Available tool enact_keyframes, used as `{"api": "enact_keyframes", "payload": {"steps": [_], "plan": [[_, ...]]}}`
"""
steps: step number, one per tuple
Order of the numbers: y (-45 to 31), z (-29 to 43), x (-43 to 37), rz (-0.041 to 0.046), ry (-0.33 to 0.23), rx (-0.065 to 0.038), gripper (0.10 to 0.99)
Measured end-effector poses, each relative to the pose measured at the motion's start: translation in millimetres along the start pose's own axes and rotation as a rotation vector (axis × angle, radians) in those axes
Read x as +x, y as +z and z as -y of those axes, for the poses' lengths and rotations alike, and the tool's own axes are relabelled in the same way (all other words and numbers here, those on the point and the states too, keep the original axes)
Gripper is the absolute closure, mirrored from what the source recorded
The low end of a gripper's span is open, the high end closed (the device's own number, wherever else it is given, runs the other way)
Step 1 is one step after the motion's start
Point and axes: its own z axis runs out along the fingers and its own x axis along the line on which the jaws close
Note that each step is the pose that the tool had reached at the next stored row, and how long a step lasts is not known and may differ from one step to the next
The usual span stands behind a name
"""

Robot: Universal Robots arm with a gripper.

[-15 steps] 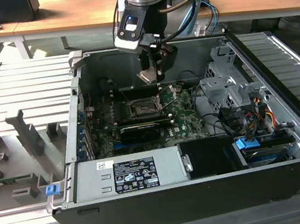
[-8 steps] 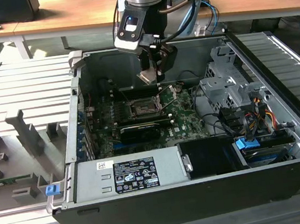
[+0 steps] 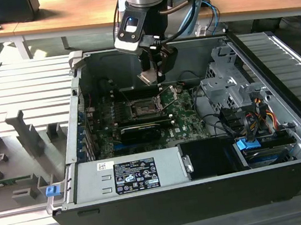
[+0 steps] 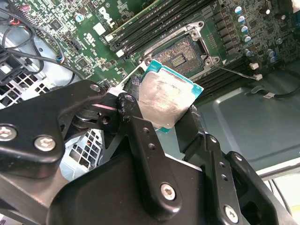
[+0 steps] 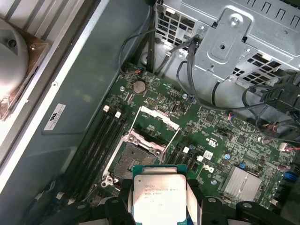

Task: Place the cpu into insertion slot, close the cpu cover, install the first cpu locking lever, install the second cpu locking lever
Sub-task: 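Place the cpu into insertion slot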

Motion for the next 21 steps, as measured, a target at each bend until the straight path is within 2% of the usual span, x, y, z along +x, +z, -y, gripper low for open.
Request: {"api": "enact_keyframes", "payload": {"steps": [18, 21], "plan": [[4.6, 0.5, -0.1, 0.0017, 0.016, 0.0, 0.545], [8.1, 0.8, -0.2, 0.0027, 0.027, 0.0, 0.545]]}}
